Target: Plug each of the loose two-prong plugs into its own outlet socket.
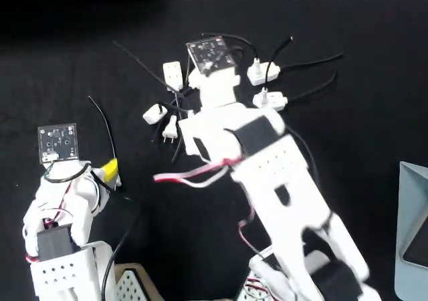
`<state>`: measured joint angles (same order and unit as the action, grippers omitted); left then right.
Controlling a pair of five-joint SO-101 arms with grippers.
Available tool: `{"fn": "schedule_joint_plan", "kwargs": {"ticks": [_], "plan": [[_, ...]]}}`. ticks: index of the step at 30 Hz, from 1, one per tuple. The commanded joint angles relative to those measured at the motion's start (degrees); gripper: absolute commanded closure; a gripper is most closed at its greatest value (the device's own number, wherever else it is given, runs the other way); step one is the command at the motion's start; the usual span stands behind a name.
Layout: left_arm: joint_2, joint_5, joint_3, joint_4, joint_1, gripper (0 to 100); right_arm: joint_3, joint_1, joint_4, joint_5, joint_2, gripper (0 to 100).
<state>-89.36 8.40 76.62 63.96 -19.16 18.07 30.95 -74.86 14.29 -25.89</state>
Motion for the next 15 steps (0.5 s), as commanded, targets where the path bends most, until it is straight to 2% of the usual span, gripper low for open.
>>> {"fn": "schedule_joint_plan", "kwargs": {"ticks": [1, 7, 15], "plan": [[0.09, -0.35, -6.46, -0.97, -0.31, 69, 6.9, 0.53, 9.32, 0.09, -11.21, 98.8], [0.09, -0.35, -10.42, -0.88, -0.66, 69, 18.51, -4.13, 22.59, 0.18, -26.86, 98.8], [0.26, -0.35, -16.75, -0.88, -0.48, 69, 27.12, -8.62, 28.57, 1.85, -38.02, 98.8]]}}
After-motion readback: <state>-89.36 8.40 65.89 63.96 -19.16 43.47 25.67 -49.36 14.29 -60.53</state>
